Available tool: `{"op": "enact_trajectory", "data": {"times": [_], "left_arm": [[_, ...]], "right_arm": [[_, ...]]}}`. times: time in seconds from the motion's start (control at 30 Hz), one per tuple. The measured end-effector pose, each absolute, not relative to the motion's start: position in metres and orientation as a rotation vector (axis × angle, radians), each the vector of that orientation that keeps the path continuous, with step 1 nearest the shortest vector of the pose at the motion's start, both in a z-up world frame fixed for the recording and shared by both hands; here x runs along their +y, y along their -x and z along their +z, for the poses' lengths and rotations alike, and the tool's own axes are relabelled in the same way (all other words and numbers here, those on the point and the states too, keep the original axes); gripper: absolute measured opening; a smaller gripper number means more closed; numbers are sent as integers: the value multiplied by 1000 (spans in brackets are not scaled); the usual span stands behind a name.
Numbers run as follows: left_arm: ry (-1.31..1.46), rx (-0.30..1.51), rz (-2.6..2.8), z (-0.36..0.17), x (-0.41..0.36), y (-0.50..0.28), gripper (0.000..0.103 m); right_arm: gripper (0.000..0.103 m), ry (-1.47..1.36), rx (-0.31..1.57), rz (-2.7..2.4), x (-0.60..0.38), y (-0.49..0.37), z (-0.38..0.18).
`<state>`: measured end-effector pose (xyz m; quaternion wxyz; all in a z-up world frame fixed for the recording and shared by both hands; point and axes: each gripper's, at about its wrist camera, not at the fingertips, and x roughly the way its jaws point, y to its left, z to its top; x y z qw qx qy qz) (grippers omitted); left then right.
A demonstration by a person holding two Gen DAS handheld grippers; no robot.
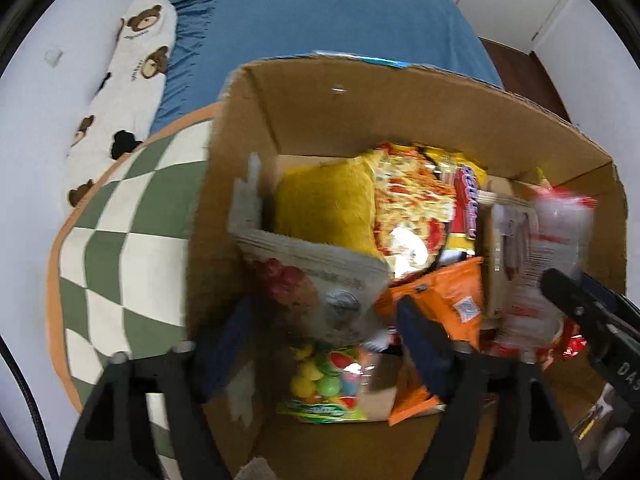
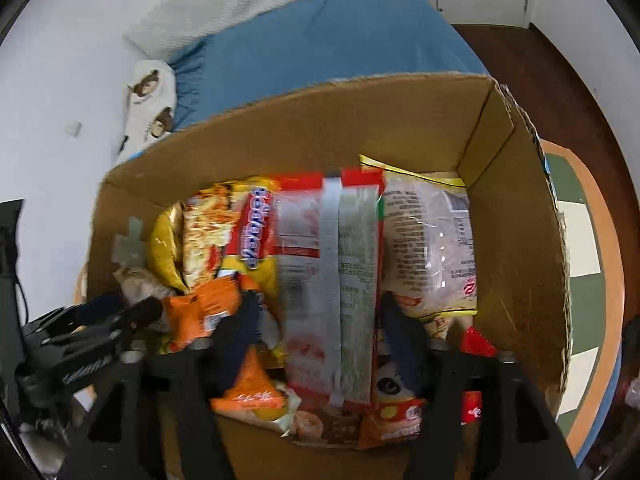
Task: Organize snacks
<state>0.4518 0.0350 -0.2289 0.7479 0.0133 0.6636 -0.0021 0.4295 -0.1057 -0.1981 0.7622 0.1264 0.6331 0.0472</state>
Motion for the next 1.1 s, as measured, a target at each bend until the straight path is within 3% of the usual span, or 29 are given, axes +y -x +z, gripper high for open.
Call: {"op": "enact_trajectory", "data": {"times": [0.07, 0.17, 0.7, 1.1], "left_arm": [[-32, 1436, -2, -229, 32, -453, 88], [-35, 1431, 8, -228, 29, -454, 88], [3, 1318, -32, -193, 18, -413, 88], [14, 1154, -54, -131, 19, -338, 88]], "right_arm": [[84, -264, 1381, 94, -107, -429, -200], [97, -247, 1390, 80, -111, -427, -202], [99, -140, 1315, 35, -122, -377, -166], [100, -110, 1164, 39, -121, -310, -97]]}}
